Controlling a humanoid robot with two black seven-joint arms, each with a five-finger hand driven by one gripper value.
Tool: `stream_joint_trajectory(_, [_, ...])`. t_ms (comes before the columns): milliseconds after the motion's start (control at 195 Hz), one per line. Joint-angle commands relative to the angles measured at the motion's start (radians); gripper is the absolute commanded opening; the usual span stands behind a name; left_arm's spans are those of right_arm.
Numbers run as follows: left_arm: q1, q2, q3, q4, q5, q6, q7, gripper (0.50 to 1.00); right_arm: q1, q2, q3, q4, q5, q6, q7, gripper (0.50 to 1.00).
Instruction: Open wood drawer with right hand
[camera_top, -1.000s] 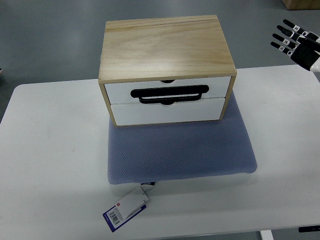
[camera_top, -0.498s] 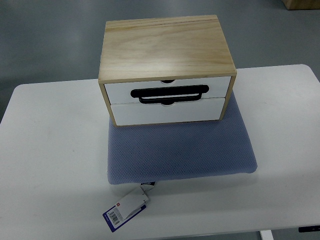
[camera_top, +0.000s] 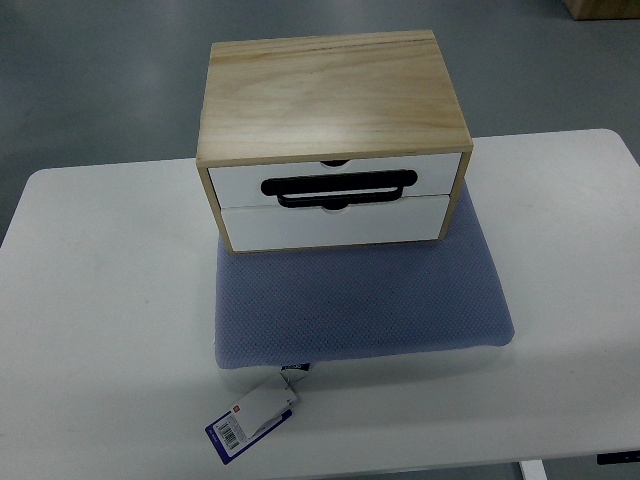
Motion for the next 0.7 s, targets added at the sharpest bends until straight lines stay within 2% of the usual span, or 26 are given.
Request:
stream_joint_trajectory(0, [-0.001, 0.000, 0.000, 0.000, 0.000, 0.000, 0.000, 1.000, 0.008, -0.003, 0.002, 0.053, -0.025, 0.000, -0.003, 0.948])
stream_joint_trajectory(87, [-0.001, 0.000, 0.000, 0.000, 0.000, 0.000, 0.000, 1.000, 0.038, 0.006, 0.002, 0.144, -0.072, 0.000, -0.005, 0.948])
stream_joint_trajectory(139, [-0.001, 0.000, 0.000, 0.000, 0.000, 0.000, 0.000, 1.000, 0.038, 0.006, 0.002, 0.145, -0.072, 0.000, -0.005, 0.948])
stream_joint_trajectory(144, [0.001, 0.000, 0.000, 0.000, 0.000, 0.000, 0.000, 1.000, 0.040, 0.011, 0.002, 0.195, -0.100, 0.000, -0.006, 0.948])
stream_joint_trajectory(205, [0.000, 0.000, 0.000, 0.000, 0.000, 0.000, 0.000, 1.000, 0.040, 0.023, 0.002, 0.266, -0.125, 0.000, -0.006, 0.950])
stream_joint_trajectory(385, [-0.001, 0.000, 0.000, 0.000, 0.000, 0.000, 0.000, 1.000, 0.040, 0.086, 0.002, 0.398, -0.191, 0.000, -0.008, 0.950])
stream_joint_trajectory(534, [-0.001, 0.000, 0.000, 0.000, 0.000, 0.000, 0.000, 1.000, 0.038, 0.186, -0.001, 0.480, -0.299, 0.000, -0.011, 0.948])
stream_joint_trajectory(631, [0.000, 0.000, 0.000, 0.000, 0.000, 0.000, 0.000, 1.000, 0.032, 0.281, -0.007, 0.490, -0.384, 0.000, -0.042, 0.948])
stream_joint_trajectory(682, [-0.001, 0.000, 0.000, 0.000, 0.000, 0.000, 0.000, 1.000, 0.032, 0.281, -0.007, 0.490, -0.384, 0.000, -0.042, 0.948])
stream_joint_trajectory(688, [0.001, 0.000, 0.000, 0.000, 0.000, 0.000, 0.000, 1.000, 0.031, 0.334, -0.015, 0.490, -0.434, 0.000, -0.052, 0.948])
stream_joint_trajectory(693, [0.001, 0.000, 0.000, 0.000, 0.000, 0.001, 0.000, 1.000, 0.031, 0.345, -0.016, 0.490, -0.448, 0.000, -0.054, 0.950])
